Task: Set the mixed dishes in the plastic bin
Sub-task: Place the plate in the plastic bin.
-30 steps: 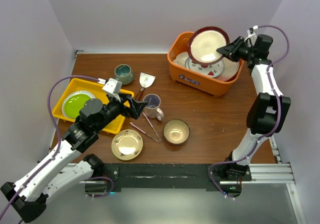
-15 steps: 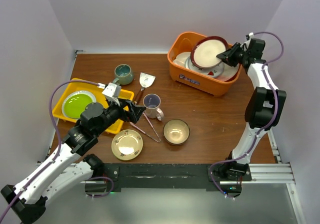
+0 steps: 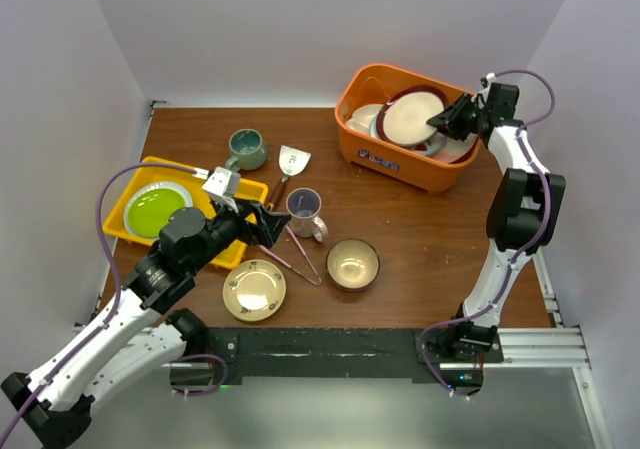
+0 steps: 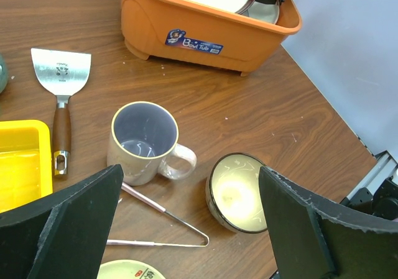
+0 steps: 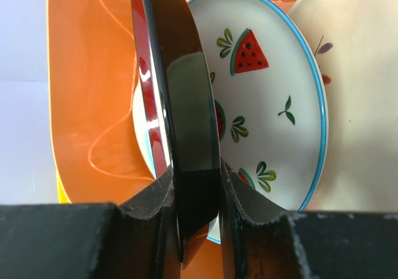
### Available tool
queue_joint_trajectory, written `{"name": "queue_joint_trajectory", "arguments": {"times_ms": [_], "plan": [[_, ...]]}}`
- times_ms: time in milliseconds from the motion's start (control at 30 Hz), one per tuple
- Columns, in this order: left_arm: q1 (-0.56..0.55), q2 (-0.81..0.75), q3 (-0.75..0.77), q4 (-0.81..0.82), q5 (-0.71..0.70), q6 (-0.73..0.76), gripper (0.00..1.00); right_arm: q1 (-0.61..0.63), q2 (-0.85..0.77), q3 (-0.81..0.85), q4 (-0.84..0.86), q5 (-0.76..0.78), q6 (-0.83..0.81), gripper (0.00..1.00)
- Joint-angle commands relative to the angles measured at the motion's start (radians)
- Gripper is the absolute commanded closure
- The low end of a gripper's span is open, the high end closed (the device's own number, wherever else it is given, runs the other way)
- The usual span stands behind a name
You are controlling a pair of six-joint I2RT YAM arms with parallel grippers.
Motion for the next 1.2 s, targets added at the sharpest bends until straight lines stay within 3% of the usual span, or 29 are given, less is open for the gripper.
{"name": "queue_joint_trajectory", "arguments": {"times_ms": [0,367,1167], "plan": [[0.007,-0.014,-0.007,0.009,-0.010,-0.015,0.04,0.005,-0.023,0.083,0.050,-0.009,-0.016,0.71],[0.007,-0.026,-0.011,-0.001,-0.013,-0.017,0.04,0.005,0.009,0.112,-0.027,0.070,-0.062,0.57],[0.007,0.059,0.030,-0.093,-0.071,-0.044,0.04,0.009,0.005,0.187,-0.182,0.212,-0.250,0.38]]}}
